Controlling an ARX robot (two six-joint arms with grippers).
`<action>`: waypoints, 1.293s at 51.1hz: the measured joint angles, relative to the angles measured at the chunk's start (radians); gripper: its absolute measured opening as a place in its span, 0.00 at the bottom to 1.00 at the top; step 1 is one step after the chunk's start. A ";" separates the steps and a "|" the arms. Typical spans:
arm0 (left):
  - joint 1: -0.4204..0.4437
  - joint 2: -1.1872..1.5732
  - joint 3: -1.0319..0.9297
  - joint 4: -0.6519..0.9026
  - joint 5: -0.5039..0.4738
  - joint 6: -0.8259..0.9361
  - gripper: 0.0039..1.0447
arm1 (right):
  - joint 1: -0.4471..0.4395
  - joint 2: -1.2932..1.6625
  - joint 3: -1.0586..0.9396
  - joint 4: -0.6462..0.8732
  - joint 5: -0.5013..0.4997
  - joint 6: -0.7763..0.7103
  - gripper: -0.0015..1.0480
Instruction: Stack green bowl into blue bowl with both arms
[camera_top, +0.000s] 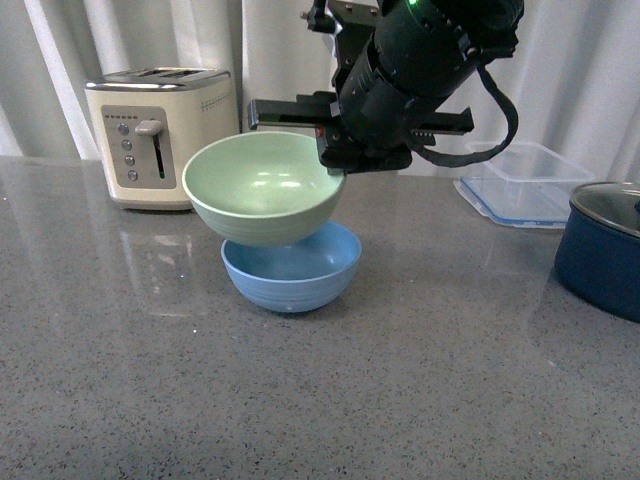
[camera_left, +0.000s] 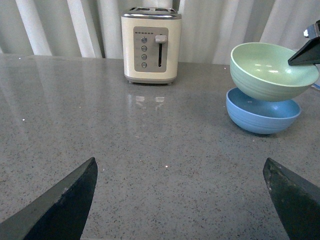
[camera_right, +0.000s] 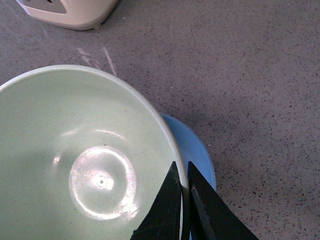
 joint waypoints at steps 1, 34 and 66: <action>0.000 0.000 0.000 0.000 0.000 0.000 0.94 | -0.003 0.008 0.002 -0.001 0.002 0.003 0.01; 0.000 0.000 0.000 0.000 0.000 0.000 0.94 | -0.050 0.060 0.018 -0.004 0.005 0.037 0.30; 0.000 0.000 0.000 0.000 0.001 0.000 0.94 | -0.291 -0.702 -1.120 1.057 0.118 -0.158 0.19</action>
